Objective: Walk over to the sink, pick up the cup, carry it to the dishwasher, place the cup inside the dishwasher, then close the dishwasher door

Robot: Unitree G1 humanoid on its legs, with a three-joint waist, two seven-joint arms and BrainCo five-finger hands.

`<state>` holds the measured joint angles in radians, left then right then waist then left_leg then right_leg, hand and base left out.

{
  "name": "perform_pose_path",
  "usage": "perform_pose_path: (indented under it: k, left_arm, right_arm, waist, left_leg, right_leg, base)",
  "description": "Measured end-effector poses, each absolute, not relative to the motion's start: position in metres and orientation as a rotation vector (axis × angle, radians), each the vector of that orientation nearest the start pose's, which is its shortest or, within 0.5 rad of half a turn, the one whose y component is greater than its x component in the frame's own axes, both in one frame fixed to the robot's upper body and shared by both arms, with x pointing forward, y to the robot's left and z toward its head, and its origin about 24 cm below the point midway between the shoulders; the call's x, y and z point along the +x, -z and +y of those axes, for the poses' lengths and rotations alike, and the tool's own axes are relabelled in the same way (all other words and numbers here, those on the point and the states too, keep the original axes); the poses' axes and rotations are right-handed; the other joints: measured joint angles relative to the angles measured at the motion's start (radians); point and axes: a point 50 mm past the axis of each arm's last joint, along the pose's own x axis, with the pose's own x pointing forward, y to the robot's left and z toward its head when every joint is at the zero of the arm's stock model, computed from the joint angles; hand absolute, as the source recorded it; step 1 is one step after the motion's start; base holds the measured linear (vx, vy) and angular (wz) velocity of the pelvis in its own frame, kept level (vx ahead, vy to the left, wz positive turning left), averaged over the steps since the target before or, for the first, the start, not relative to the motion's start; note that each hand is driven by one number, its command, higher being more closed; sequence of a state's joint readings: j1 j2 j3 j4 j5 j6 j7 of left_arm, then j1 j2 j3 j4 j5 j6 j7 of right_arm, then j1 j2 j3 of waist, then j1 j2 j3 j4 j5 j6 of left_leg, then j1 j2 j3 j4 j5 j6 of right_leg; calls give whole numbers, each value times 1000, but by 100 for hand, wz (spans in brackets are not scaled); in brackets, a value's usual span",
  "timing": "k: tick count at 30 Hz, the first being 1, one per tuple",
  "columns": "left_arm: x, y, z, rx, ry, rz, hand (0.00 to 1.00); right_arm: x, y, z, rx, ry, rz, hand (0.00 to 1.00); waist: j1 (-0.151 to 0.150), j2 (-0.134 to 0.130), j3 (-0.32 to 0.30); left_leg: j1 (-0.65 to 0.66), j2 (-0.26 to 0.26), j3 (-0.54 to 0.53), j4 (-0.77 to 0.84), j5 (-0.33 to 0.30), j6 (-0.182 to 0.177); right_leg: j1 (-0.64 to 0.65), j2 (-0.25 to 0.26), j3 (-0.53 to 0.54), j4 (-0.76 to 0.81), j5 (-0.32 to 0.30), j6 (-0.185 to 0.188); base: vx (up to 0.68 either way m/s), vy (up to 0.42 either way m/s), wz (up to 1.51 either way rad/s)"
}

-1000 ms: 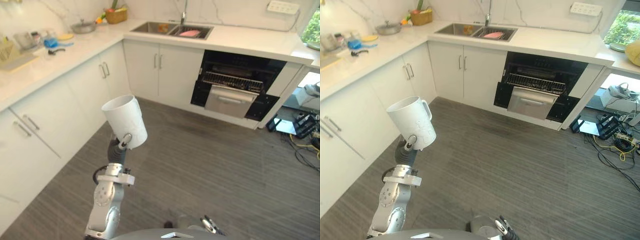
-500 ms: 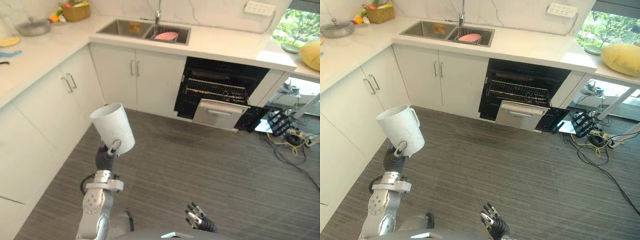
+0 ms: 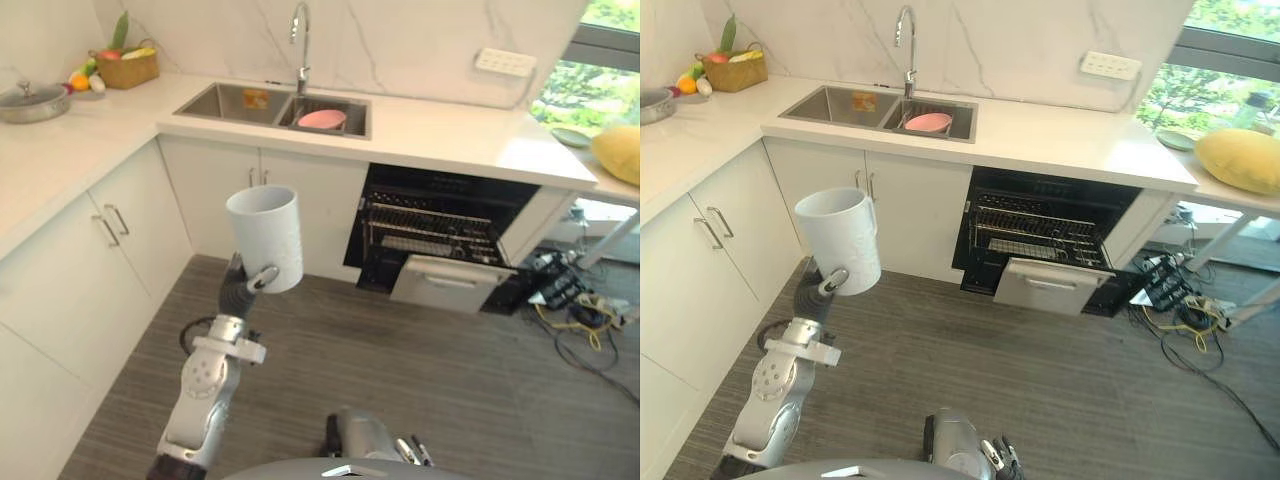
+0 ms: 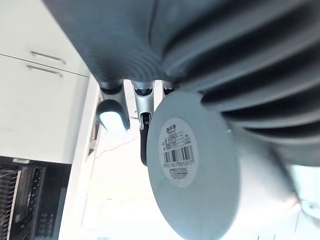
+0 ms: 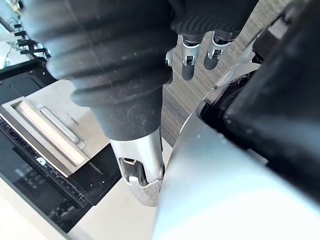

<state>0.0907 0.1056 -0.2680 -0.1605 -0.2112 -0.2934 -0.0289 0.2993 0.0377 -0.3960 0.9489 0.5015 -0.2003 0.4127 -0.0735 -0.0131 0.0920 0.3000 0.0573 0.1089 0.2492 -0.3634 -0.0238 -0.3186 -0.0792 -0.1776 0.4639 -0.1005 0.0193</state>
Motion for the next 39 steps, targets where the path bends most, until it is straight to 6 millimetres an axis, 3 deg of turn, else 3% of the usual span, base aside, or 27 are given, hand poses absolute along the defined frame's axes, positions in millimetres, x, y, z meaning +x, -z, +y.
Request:
perform_pose_path:
  k: [1, 2, 3, 4, 7, 9, 10, 11, 12, 14, 15, 16, 17, 18, 20, 22, 23, 24, 26, 28, 31, 33, 34, 35, 37, 38, 39]
  left_arm:
    - [222, -86, 111, -170, 264, -351, 100]
    - [220, -83, 110, -189, 247, -335, 100]
    - [220, -83, 109, -196, 245, -335, 100]
    - [221, -85, 109, -197, 248, -343, 100]
    - [220, -87, 109, -205, 244, -368, 100]
    - [219, -89, 103, -229, 253, -378, 100]
    - [217, -92, 103, -237, 249, -398, 100]
    - [216, -91, 101, -250, 247, -396, 100]
    - [214, -91, 100, -252, 238, -393, 100]
    - [214, -90, 101, -236, 236, -393, 100]
    - [215, -90, 103, -233, 229, -392, 100]
    - [214, -89, 105, -228, 225, -390, 100]
    - [214, -87, 111, -221, 202, -385, 100]
    - [212, -85, 115, -219, 180, -375, 100]
    - [205, -78, 118, -220, 157, -340, 100]
    - [197, -70, 118, -225, 148, -297, 100]
    - [193, -67, 119, -226, 147, -282, 100]
    - [190, -65, 119, -226, 145, -278, 100]
    - [187, -69, 125, -186, 164, -293, 100]
    - [187, -74, 125, -176, 181, -323, 100]
    - [189, -77, 116, -191, 221, -337, 100]
    - [189, -77, 114, -193, 233, -336, 100]
    - [189, -77, 115, -187, 229, -335, 100]
    - [191, -74, 117, -178, 220, -322, 100]
    - [192, -73, 122, -171, 192, -317, 100]
    - [195, -74, 122, -168, 186, -322, 100]
    - [197, -74, 123, -164, 183, -319, 100]
  right_arm:
    - [38, 153, -199, 684, 452, 758, 0]
    - [39, 149, -214, 629, 458, 742, 0]
    - [42, 148, -220, 606, 466, 735, 0]
    - [45, 145, -228, 575, 480, 727, 0]
    - [52, 142, -231, 543, 480, 713, 0]
    - [55, 140, -230, 528, 506, 696, 0]
    - [56, 137, -233, 504, 506, 676, 0]
    - [55, 137, -233, 493, 514, 674, 0]
    - [58, 134, -238, 468, 535, 648, 0]
    - [66, 128, -244, 436, 535, 593, 0]
    - [74, 122, -246, 413, 534, 547, 0]
    - [79, 118, -246, 402, 525, 521, 0]
    - [95, 109, -247, 380, 504, 457, 0]
    - [113, 97, -246, 365, 481, 385, 0]
    - [135, 81, -244, 348, 463, 289, 0]
    - [148, 65, -245, 332, 467, 210, 0]
    - [152, 56, -247, 322, 489, 165, 0]
    - [150, 55, -246, 325, 504, 161, 0]
    - [150, 43, -242, 346, 556, 102, 0]
    - [149, 27, -245, 326, 583, 27, 0]
    - [145, 9, -249, 304, 621, -63, 0]
    - [148, 7, -246, 276, 605, -76, 0]
    - [149, 8, -245, 272, 601, -74, 0]
    - [149, 9, -244, 266, 596, -67, 0]
    - [155, 8, -239, 272, 554, -74, 0]
    - [161, 5, -235, 279, 521, -91, 0]
    - [166, 0, -229, 285, 488, -109, 0]
  waist:
    - [5, -17, -4]
    - [12, 46, 4]
    - [12, 61, 8]
    - [7, 72, 12]
    - [6, 69, 19]
    - [14, 128, 29]
    - [19, 95, 25]
    - [19, 106, 28]
    - [21, 114, 29]
    - [29, 106, 26]
    - [56, 91, 25]
    - [64, 85, 22]
    - [67, 76, 16]
    - [67, 66, 9]
    - [80, 43, -3]
    - [86, 37, -5]
    - [90, 45, -9]
    - [92, 45, -18]
    - [73, -20, -38]
    - [62, -38, -38]
    - [50, -40, -39]
    - [51, -37, -34]
    - [47, -49, -32]
    - [35, -48, -32]
    - [20, -35, -37]
    - [12, -30, -34]
    - [18, -34, -33]
  left_leg:
    - [26, -2, 7, 30, -50, -26]
    - [39, 53, 34, 68, -75, -34]
    - [38, 63, 44, 87, -73, -32]
    - [41, 69, 62, 112, -51, -17]
    - [30, 93, 66, 261, 18, -9]
    - [-96, 195, 50, 586, 207, 8]
    - [-193, 223, 47, 759, 440, -13]
    - [-251, 247, 23, 861, 468, -16]
    - [-334, 264, 29, 930, 366, 4]
    - [-425, 258, 66, 913, 237, 17]
    - [-447, 240, 93, 789, 142, 9]
    - [-451, 227, 92, 708, 110, 6]
    - [-438, 193, 71, 496, 76, 0]
    - [-427, 151, 15, 294, 73, -8]
    - [-428, 83, -99, 105, 109, -24]
    - [-439, 55, -150, 25, 169, -30]
    - [-430, 59, -153, 7, 287, -47]
    - [-413, 54, -134, 17, 288, -79]
    - [-406, 11, -78, 51, 245, -33]
    - [-399, 0, -49, 79, 204, -14]
    - [-353, -10, -10, 95, 134, 6]
    - [-292, -26, 47, 50, 116, 18]
    - [-254, -39, 73, 34, 118, 31]
    - [-217, -43, 96, 25, 114, 44]
    - [-213, -27, 115, 24, 112, 48]
    - [-215, -13, 116, 23, 112, 48]
    - [-218, -11, 117, 25, 112, 47]
  right_leg:
    - [38, -7, -10, -105, 184, -44]
    - [46, 39, -39, -69, 134, -62]
    - [44, 50, -37, -51, 116, -61]
    - [36, 56, -31, -4, 68, -68]
    - [55, 95, -18, 48, -40, -77]
    - [149, 123, -74, 9, -73, -72]
    - [179, 128, -84, 5, -92, -88]
    - [210, 151, -73, -24, -103, -103]
    - [251, 171, -59, -74, -104, -104]
    - [299, 173, -31, -148, -99, -112]
    - [329, 170, 27, -187, -92, -121]
    - [341, 167, 49, -199, -87, -122]
    - [356, 158, 89, -210, -83, -115]
    - [360, 149, 148, -206, -91, -103]
    - [367, 120, 247, -209, -99, -68]
    - [401, 96, 313, -227, -114, -32]
    - [427, 89, 346, -231, -137, 4]
    - [437, 78, 363, -231, -149, 20]
    - [443, 11, 377, -237, -141, 51]
    - [447, -8, 379, -239, -119, 87]
    - [443, -25, 346, -165, -116, 96]
    - [310, -47, 279, 108, -114, 108]
    - [262, -78, 240, 208, -98, 125]
    - [237, -119, 175, 285, -93, 108]
    - [211, -120, 93, 258, -167, 72]
    - [208, -99, 56, 159, -172, 60]
    - [218, -78, 38, 12, -131, 42]
  base:
    - [543, -196, -30]
    - [604, -209, -43]
    - [347, -108, -44]
    - [405, -171, -25]
    - [335, -214, -42]
    - [337, -88, -55]
    - [298, -29, -44]
    - [333, -29, -55]
    - [290, -41, -49]
    - [382, -16, -73]
    - [369, -4, -100]
    - [370, 36, -120]
    - [384, 106, -119]
    - [394, 145, -125]
    - [454, 222, -144]
    - [473, 284, -125]
    - [372, 268, -84]
    - [448, 331, -82]
    - [410, 357, -43]
    - [257, 292, -36]
    - [142, 182, -41]
    - [61, 150, -73]
    - [140, 147, -68]
    - [163, 118, -54]
    - [115, 85, -37]
    - [97, 11, -24]
    - [111, -20, -19]
